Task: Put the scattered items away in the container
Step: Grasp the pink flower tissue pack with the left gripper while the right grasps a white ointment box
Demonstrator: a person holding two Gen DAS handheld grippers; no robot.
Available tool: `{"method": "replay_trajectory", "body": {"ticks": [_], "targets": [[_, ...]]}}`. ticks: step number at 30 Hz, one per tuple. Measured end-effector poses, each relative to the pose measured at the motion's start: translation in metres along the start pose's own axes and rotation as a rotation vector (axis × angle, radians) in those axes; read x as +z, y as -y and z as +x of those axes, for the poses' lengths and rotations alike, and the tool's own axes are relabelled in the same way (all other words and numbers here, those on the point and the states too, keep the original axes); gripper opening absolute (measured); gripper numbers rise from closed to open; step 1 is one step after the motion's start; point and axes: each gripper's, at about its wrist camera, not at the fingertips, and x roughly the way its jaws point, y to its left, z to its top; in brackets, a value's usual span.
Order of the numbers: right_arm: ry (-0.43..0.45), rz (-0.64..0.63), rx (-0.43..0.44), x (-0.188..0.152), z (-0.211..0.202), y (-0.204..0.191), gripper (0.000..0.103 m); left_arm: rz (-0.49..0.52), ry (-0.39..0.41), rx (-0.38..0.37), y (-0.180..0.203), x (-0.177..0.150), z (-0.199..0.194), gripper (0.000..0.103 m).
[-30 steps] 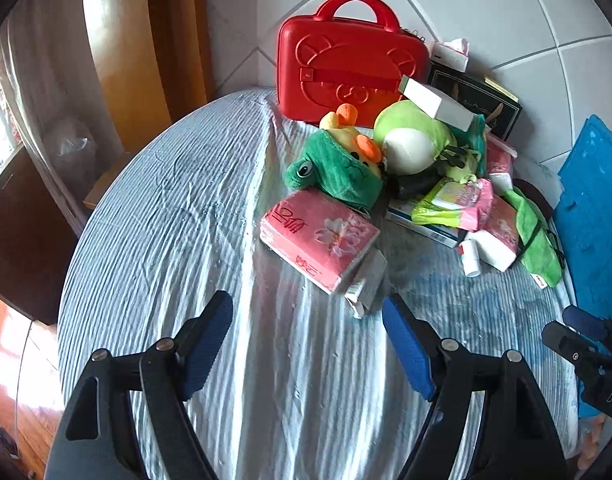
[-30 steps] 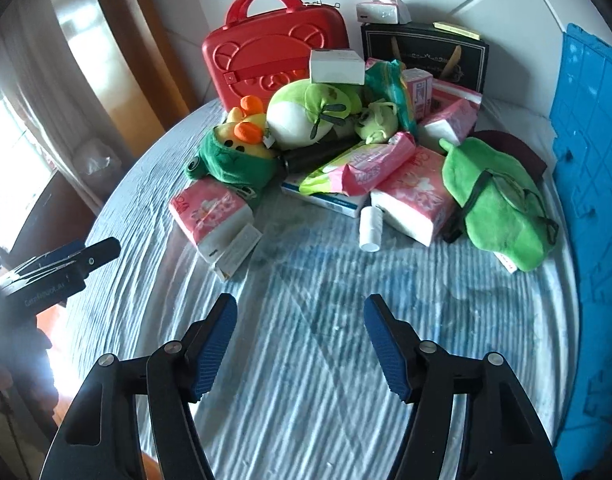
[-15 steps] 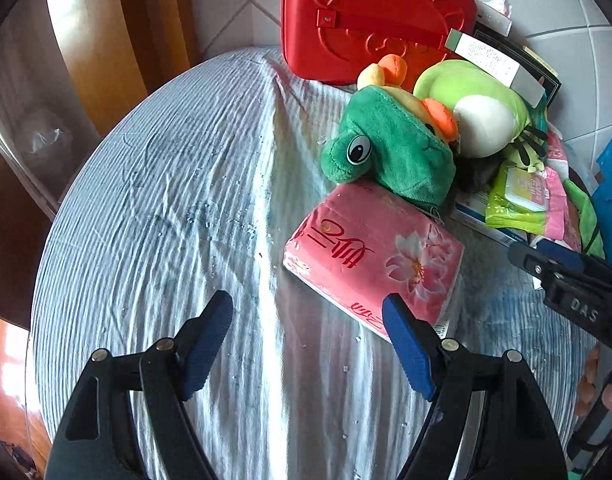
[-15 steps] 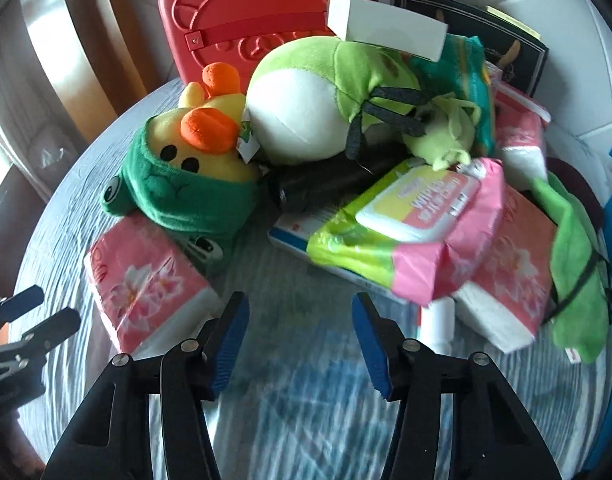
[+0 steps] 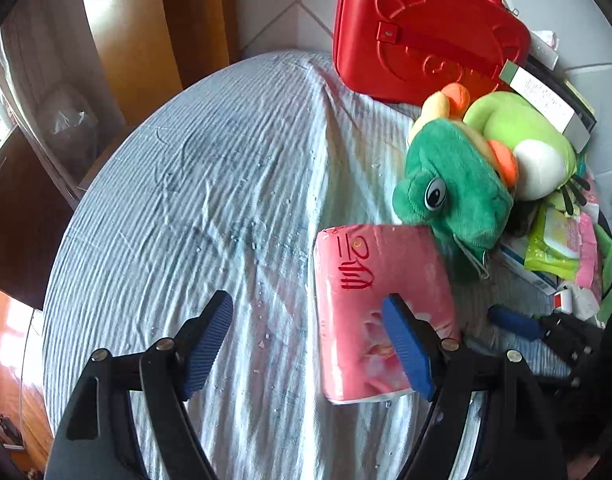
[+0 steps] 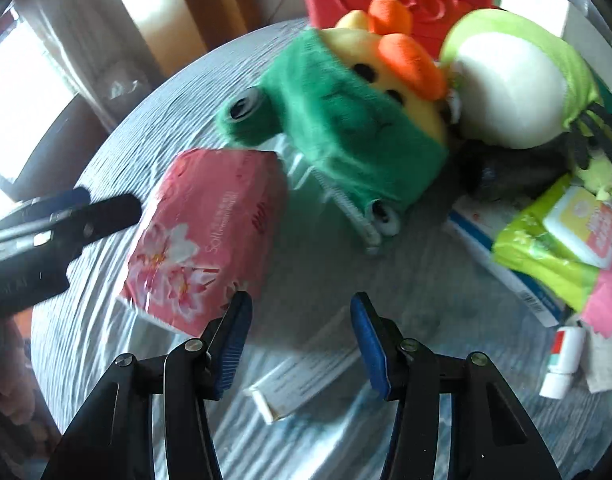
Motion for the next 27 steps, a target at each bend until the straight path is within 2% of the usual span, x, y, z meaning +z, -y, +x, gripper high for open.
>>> {"method": "replay_trajectory", "body": {"ticks": [2,5,7,9,12,15,18,19,21,23,27], "targets": [[-0.002,-0.001,0.042,-0.003,0.000,-0.011,0.052,0.029,0.007,-0.021,0.007,0.003,-0.005,0.077],[0.033,0.075,0.029,-0.010,-0.013,-0.006,0.052,0.103,-0.005,-0.036,0.025,0.004,-0.004,0.081],[0.055,0.143,-0.003,-0.019,-0.028,0.007,0.054,0.142,-0.029,-0.045,0.033,0.000,0.003,0.088],[0.066,0.191,-0.051,-0.030,-0.041,0.020,0.062,0.180,-0.056,-0.039,0.038,-0.004,0.012,0.089],[0.057,0.241,-0.101,-0.043,-0.050,0.029,0.068,0.226,-0.101,0.001,0.039,-0.010,0.028,0.089],[0.047,0.294,-0.108,-0.052,-0.048,0.031,0.068,0.222,-0.142,-0.003,0.032,-0.016,0.042,0.103],[0.046,0.342,-0.122,-0.053,-0.040,0.029,0.068,0.211,-0.151,-0.036,0.028,-0.024,0.048,0.103],[0.043,0.353,-0.127,-0.053,-0.036,0.027,0.068,0.210,-0.151,-0.036,0.027,-0.026,0.048,0.103],[0.041,0.368,-0.132,-0.053,-0.031,0.023,0.057,0.225,-0.155,-0.034,0.026,-0.034,0.049,0.102],[0.037,0.372,-0.135,-0.052,-0.025,0.018,0.052,0.242,-0.138,-0.026,0.023,-0.044,0.049,0.095],[0.041,0.394,-0.157,-0.049,-0.016,0.018,0.050,0.202,-0.095,-0.023,0.011,-0.045,0.048,0.095]]}}
